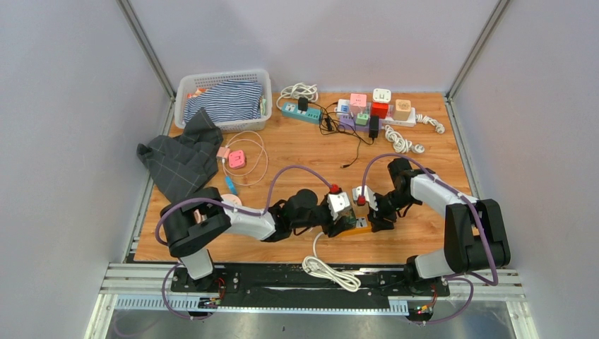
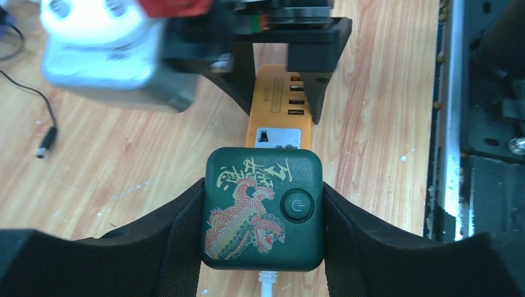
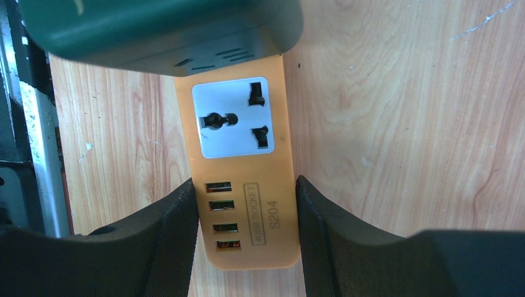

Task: Pull the plug off the socket
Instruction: Remove the plug from the socket.

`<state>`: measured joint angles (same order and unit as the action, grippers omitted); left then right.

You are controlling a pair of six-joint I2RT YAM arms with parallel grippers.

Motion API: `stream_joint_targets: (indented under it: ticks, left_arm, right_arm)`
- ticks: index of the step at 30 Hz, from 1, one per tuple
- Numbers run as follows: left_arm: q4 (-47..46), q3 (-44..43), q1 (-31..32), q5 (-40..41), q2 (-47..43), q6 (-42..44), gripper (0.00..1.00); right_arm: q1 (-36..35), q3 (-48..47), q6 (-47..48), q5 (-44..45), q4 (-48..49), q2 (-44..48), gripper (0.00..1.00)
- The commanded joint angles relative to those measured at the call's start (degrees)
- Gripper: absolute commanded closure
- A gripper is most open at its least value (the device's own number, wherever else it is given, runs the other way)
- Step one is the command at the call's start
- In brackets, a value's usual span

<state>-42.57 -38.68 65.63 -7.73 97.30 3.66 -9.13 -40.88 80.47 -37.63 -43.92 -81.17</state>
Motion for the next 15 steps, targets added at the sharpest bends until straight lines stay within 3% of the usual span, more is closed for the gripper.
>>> stream_joint_targets:
  ticks: [1, 5, 10, 15]
  left_arm:
    - [2.6, -0.9, 5.0, 14.2, -0.5, 9.3, 1.0]
    - [4.7, -2.1, 4.1, 14.0, -0.8, 5.8, 1.0]
    - [7.0, -2.3, -3.6, 0.1, -1.6, -10.4, 1.0]
    - [7.0, -2.0, -4.9, -0.3, -1.7, -10.3, 1.0]
  right_arm:
    - [1.3, 2.2, -3.3, 8.6, -0.6, -1.7, 1.0]
    - [1.3, 2.2, -3.4, 8.7, -0.6, -1.8, 1.0]
    - [1.3, 2.2, -3.4, 8.8, -0.6, -1.9, 1.0]
    - [1.3, 2.2, -3.5, 9.0, -0.6, -2.1, 1.0]
